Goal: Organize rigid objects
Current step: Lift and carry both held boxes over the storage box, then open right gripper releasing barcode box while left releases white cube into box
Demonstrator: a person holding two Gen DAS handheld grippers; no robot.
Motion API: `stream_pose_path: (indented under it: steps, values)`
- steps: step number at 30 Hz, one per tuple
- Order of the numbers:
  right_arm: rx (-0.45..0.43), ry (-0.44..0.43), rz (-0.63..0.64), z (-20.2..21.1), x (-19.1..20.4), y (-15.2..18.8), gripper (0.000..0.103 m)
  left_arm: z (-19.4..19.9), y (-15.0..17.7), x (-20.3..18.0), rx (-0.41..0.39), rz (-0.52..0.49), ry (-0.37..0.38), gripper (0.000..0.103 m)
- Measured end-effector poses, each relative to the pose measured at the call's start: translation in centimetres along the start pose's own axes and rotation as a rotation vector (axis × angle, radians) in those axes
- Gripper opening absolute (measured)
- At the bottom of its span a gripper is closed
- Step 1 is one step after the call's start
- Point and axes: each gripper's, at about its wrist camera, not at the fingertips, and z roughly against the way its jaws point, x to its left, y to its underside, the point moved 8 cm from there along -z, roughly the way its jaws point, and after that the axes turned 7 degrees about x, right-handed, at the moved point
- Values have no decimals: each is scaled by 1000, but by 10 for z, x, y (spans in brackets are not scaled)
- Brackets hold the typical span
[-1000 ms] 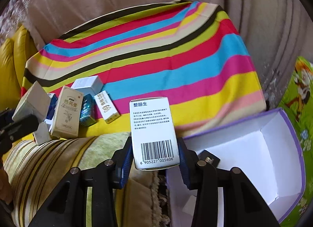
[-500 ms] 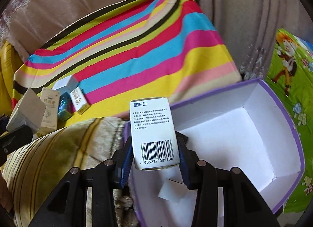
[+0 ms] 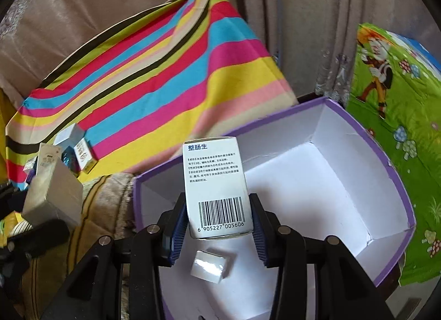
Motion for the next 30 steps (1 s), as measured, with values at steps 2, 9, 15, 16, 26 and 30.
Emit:
stream_pose_path:
  steps: [2,9,15,16,26,30]
  values:
    - [2,7,-17,1,-7,0,44,-4,0,-10,12,-20,13,55]
    - [-2,23,-63,5,-23,1,44,-14,1,-36,42,-67,113,56]
    - [26,16,-74,0,-24,3,47,-16,3,-37,53,-56,134,69]
    - [34,12,-71,-1,-22,3,50,-14,2,-36,48,-46,145,70]
    - [-61,101,-5,19,-13,-7,73,-1,0,-17,6,45,154,79]
    - [-113,138,31,31,-5,-14,82,7,2,-9,-26,110,204,85]
